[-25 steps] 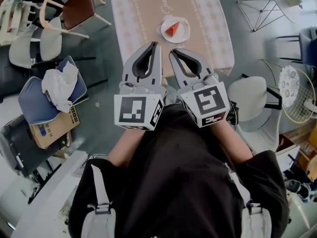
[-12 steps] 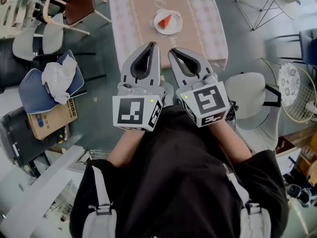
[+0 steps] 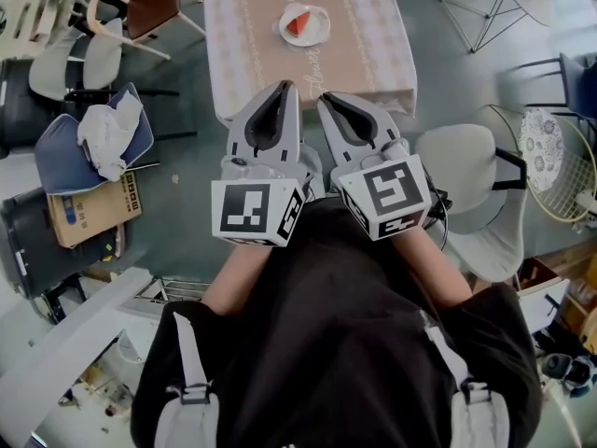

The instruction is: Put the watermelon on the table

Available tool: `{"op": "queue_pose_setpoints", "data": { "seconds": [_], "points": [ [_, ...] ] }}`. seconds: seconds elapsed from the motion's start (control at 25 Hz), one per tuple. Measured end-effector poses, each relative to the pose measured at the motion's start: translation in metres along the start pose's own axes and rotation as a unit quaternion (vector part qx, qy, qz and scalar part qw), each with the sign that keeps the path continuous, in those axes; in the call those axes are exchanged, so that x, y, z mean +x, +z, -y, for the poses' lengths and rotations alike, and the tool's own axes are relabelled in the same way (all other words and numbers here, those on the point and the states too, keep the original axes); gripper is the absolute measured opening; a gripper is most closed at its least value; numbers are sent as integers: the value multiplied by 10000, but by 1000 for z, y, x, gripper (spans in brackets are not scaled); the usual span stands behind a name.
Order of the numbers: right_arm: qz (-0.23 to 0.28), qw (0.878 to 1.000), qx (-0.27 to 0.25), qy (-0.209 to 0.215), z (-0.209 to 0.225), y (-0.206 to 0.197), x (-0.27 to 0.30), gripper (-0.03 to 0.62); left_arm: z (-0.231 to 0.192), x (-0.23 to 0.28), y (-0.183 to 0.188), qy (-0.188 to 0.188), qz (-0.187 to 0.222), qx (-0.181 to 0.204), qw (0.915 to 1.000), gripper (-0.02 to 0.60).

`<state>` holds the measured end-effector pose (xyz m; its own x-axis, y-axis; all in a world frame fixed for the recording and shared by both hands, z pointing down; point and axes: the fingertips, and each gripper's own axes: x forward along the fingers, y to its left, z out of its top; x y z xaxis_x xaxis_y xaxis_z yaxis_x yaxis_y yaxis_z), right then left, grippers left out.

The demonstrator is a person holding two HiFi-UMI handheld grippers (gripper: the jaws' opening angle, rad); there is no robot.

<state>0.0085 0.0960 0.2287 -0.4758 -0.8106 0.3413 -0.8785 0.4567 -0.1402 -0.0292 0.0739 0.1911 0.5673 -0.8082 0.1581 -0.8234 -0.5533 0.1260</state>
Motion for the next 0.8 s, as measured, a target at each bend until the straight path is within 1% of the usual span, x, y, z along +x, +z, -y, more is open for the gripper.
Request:
{"op": "queue_pose_setpoints", "data": {
  "seconds": [0.24,0.44,0.8],
  "points": [
    [-2,9999,42,99,-13,-15,-25,26,19,-25,-7,77,-10,66,9999,9],
    [54,9999,71,143,-21,-18,-37,26,27,-39,-11,120,-5,93,9999,9],
    [163,9997,156,-42,-19,-15,-41,26,35,-40,-11,-89,-13,96,9999,11]
  ]
}}
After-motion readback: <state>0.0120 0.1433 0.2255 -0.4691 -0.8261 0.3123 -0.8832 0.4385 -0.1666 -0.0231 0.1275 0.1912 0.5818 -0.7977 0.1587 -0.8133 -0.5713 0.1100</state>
